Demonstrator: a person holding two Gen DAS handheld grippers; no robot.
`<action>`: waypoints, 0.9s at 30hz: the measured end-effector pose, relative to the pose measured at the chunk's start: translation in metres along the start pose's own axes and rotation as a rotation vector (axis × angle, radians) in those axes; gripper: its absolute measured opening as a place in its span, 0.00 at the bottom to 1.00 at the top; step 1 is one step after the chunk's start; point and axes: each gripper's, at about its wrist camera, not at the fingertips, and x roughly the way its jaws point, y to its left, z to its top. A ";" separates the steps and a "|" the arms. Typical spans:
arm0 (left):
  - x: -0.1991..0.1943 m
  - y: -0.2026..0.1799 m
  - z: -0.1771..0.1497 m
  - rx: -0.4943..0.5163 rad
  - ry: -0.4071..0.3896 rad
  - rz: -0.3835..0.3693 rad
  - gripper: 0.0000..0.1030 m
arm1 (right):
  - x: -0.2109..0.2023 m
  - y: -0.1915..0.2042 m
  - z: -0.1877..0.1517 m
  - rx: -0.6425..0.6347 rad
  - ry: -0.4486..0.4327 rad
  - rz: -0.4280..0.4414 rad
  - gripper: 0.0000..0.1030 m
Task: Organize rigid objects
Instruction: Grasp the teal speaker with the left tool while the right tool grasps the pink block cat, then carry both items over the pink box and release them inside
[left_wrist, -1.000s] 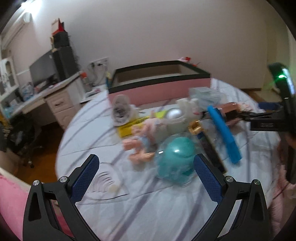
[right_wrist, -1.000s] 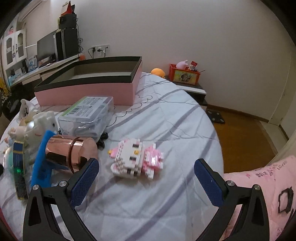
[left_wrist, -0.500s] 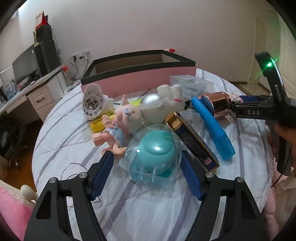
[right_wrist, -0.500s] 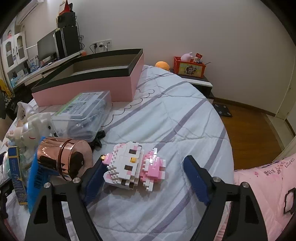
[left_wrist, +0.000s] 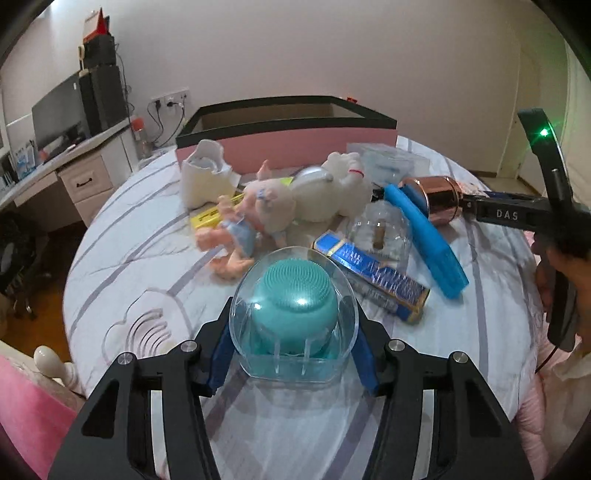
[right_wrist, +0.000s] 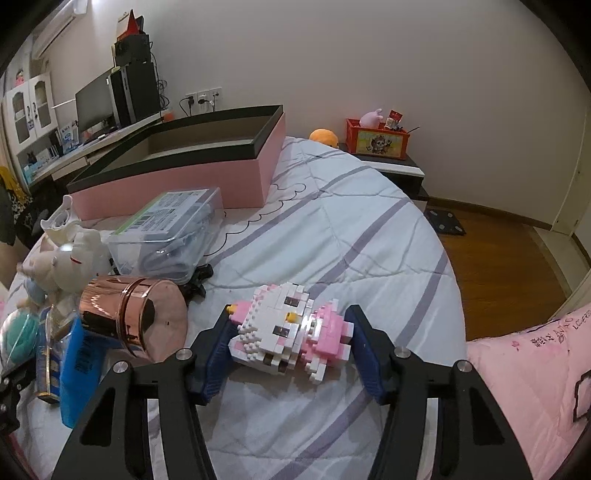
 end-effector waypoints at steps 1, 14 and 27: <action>-0.003 0.002 -0.002 -0.006 -0.004 0.003 0.54 | -0.003 0.001 -0.002 0.000 0.000 0.000 0.58; -0.011 0.020 -0.015 -0.083 -0.019 0.050 0.54 | -0.041 0.024 -0.040 -0.006 0.000 0.040 0.58; -0.020 0.014 0.031 -0.045 -0.092 -0.002 0.54 | -0.065 0.038 -0.015 -0.031 -0.083 0.072 0.58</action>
